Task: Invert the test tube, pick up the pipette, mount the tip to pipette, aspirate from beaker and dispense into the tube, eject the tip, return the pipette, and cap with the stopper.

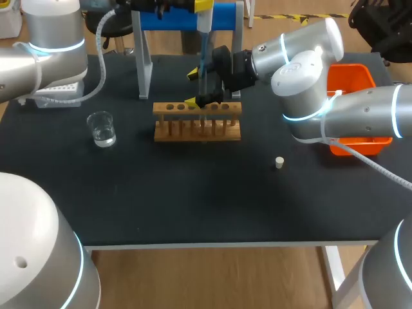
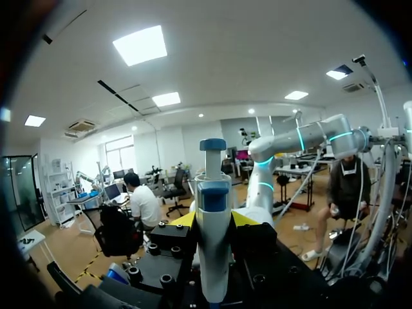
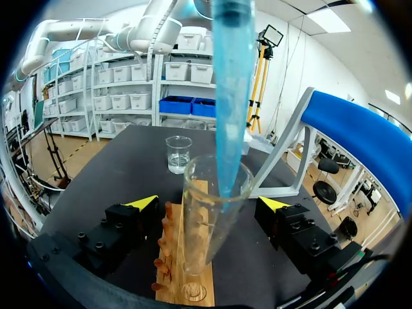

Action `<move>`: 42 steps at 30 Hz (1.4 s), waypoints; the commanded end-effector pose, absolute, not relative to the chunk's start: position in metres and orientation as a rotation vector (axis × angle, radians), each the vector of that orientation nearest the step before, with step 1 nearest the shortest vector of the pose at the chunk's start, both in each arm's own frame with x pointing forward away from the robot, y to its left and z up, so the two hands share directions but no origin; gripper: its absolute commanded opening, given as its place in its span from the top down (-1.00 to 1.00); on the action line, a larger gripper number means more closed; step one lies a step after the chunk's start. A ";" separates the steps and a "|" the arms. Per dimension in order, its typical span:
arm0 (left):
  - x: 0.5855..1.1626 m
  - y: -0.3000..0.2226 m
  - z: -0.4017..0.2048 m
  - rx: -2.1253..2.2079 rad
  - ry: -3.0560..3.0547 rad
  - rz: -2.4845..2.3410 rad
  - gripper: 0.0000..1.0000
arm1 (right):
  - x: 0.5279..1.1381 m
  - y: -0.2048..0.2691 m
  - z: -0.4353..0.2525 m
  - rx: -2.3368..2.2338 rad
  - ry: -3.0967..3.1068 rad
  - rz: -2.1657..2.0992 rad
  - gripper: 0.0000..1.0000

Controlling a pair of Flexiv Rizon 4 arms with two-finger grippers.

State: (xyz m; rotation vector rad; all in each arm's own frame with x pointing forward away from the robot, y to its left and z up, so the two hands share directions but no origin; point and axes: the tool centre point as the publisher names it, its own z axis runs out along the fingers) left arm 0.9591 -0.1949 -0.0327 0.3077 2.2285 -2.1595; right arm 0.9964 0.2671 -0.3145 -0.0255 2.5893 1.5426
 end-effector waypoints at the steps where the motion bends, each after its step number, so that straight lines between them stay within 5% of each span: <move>1: 0.957 -0.195 -0.028 0.312 2.226 -2.149 1.00 | 0.997 0.267 -0.314 -0.026 2.591 1.540 -1.00; 42: 0.941 -0.198 0.008 0.386 2.219 -2.117 1.00 | 0.997 0.267 -0.314 -0.026 2.591 1.540 -1.00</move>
